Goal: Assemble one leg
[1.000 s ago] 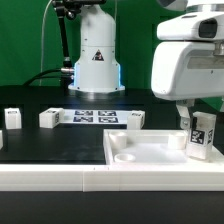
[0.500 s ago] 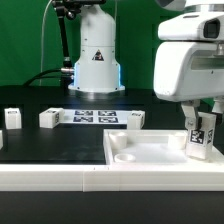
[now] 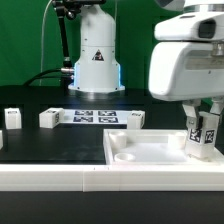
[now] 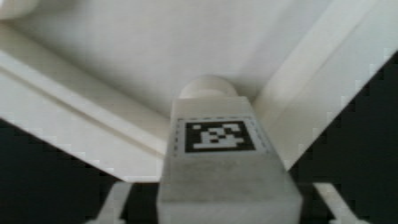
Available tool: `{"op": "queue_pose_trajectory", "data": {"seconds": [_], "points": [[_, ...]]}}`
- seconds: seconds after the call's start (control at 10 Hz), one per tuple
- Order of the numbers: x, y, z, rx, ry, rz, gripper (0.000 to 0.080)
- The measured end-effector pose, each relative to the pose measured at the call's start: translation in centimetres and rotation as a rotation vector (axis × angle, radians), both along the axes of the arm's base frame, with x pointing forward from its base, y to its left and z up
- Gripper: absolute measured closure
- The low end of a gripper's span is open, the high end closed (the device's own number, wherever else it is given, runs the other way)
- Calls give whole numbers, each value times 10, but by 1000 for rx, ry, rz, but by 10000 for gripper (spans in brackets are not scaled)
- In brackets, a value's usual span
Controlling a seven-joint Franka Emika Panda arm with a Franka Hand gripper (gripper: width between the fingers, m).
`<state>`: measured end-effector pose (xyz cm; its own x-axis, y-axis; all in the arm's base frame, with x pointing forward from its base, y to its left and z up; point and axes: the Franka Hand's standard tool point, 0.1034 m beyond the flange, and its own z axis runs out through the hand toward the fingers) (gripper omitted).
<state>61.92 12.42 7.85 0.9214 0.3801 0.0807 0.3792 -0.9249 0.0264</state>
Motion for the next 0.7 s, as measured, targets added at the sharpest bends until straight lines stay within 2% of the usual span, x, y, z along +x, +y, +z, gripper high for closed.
{"op": "queue_pose_trajectory", "data": {"seconds": [0.3,0.7], "points": [[2,-4,-2,71,-17,-394,508],[3,-5,-2,110,-30,-881,508]]}}
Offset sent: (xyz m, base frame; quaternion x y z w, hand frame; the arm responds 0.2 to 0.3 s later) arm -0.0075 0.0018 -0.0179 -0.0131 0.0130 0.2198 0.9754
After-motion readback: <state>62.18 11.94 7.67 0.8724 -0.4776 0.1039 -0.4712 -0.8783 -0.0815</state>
